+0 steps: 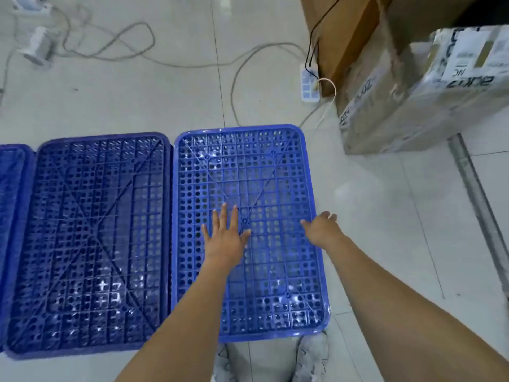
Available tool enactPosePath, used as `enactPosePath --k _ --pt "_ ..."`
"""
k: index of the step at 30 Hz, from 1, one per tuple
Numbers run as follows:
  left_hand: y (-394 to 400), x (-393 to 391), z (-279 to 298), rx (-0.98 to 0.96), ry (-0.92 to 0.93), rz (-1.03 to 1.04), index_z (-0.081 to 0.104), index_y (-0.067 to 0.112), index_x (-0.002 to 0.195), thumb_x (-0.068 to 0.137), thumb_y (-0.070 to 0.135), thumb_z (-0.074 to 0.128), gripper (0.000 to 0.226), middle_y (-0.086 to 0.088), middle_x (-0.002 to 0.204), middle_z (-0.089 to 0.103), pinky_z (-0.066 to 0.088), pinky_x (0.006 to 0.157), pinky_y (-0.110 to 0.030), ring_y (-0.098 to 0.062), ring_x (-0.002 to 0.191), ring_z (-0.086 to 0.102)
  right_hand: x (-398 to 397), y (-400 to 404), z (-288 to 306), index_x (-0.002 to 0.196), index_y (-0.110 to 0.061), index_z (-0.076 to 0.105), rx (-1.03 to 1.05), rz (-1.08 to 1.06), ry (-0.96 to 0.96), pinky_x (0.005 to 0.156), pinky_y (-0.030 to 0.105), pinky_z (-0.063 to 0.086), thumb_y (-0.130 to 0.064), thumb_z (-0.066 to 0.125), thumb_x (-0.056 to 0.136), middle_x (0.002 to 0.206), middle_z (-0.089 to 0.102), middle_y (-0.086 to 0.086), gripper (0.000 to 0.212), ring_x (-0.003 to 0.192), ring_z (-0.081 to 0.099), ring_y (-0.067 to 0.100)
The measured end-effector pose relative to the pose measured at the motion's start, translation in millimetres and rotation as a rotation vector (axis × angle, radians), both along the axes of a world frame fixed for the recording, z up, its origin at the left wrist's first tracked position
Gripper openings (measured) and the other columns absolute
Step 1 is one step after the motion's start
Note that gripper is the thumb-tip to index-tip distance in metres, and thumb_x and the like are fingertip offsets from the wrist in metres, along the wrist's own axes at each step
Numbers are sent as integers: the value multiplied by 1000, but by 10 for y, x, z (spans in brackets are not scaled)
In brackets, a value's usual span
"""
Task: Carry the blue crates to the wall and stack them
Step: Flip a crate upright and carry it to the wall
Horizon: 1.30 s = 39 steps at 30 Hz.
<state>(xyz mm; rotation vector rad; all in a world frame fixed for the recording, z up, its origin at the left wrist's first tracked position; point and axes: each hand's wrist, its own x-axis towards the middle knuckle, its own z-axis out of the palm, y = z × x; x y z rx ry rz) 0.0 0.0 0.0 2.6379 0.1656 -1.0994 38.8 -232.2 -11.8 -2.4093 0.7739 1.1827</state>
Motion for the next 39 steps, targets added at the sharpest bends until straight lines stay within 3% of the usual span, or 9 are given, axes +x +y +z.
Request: enactPosePath --k 3,5,7,9,11,13,17,31,39 --pt "-30 -4 -391 36 -15 26 -24 32 153 88 77 17 89 0 158 -38 -5 117 -64 -27 149 -25 45 31 -322 153 5 0 25 -84 112 108 46 37 -61 32 98 162 1 20 92 143 27 36" --pt "-34 -55 -594 42 7 32 -33 33 149 71 90 13 107 0 152 -47 -11 114 -68 -29 146 -32 24 50 -459 153 5 -3 46 -105 103 67 40 50 -60 37 97 151 34 26 95 91 60 32" --pt "-55 -82 -676 89 54 -11 -45 31 140 55 101 19 127 -2 144 -57 -18 108 -71 -32 139 -43 -66 37 -554 154 0 -4 25 -166 50 45 34 34 -62 44 94 130 55 26 98 57 49 23" --pt "-69 -37 -706 120 84 -44 -51 28 134 49 103 35 143 -4 137 -63 -19 106 -73 -35 134 -48 -54 2 -601 150 -2 17 -8 -207 48 42 33 29 -68 46 90 103 60 23 94 52 42 21" --pt "-71 -2 -670 117 124 -45 -53 27 132 49 98 51 151 -6 134 -65 -15 106 -74 -37 133 -49 12 -1 -544 110 -4 53 -51 -84 65 43 33 29 -73 47 85 69 45 13 74 50 33 21" --pt "-80 -3 -615 124 135 -50 -54 25 132 50 94 59 155 -7 133 -65 -11 107 -75 -38 133 -49 67 -14 -454 68 -13 45 -47 -36 53 44 31 30 -72 49 85 57 34 6 61 47 31 21" --pt "-118 -32 -490 103 95 -10 -49 23 138 49 91 63 158 -8 138 -62 -10 106 -76 -37 135 -46 47 -101 -254 65 -13 41 7 -225 -50 45 31 35 -62 52 90 58 47 8 57 48 44 22" --pt "-39 -65 216 -368 102 440 -27 37 151 55 89 48 133 3 161 -30 4 118 -64 -30 151 -19 -348 507 1024 57 -12 42 -91 105 -627 44 31 32 -51 49 96 57 52 7 56 51 48 23" --pt "229 -370 95 -606 27 674 4 56 152 91 66 41 72 5 165 -17 14 118 -62 -26 153 -14 -606 1073 1124 54 -16 37 -49 185 -685 40 28 22 -47 49 98 46 33 -1 55 39 30 14"
